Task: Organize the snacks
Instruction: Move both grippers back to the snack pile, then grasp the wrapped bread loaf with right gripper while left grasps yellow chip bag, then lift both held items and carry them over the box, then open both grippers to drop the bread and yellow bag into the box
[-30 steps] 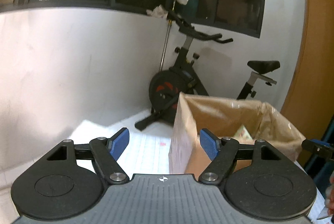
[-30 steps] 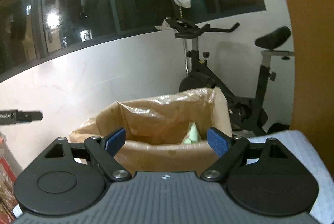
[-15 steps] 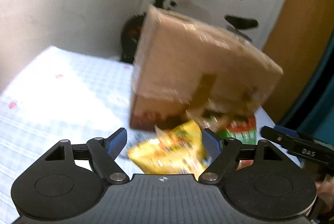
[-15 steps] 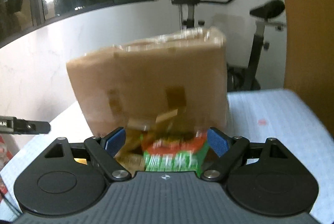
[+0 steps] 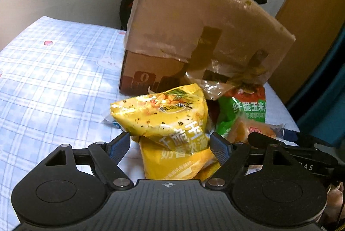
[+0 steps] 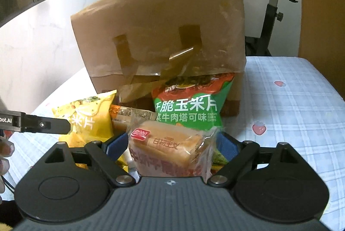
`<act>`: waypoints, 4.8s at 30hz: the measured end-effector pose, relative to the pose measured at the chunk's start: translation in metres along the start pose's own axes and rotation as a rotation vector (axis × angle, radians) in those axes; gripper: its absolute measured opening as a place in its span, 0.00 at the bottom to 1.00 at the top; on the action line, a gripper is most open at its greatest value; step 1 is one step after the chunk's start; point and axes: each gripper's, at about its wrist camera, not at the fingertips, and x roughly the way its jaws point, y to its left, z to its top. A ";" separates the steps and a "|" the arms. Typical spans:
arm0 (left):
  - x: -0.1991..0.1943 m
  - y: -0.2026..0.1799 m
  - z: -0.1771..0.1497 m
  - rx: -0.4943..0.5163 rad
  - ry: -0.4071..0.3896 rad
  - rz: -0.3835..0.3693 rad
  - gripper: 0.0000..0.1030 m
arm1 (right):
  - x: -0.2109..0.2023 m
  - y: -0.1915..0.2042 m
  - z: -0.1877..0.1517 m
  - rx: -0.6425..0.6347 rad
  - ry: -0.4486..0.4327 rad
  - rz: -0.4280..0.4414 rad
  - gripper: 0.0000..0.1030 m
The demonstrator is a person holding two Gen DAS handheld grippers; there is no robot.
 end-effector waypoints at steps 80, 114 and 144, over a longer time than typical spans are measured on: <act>-0.073 -0.079 0.168 0.327 -0.506 0.041 0.63 | -0.025 -0.003 0.198 -0.127 -0.442 0.088 0.78; 0.004 -0.063 0.188 0.379 -0.268 0.119 0.65 | 0.067 -0.011 0.190 -0.135 -0.116 -0.061 0.78; -0.047 -0.055 0.184 0.303 -0.366 0.122 0.80 | 0.038 -0.009 0.184 -0.110 -0.129 -0.045 0.92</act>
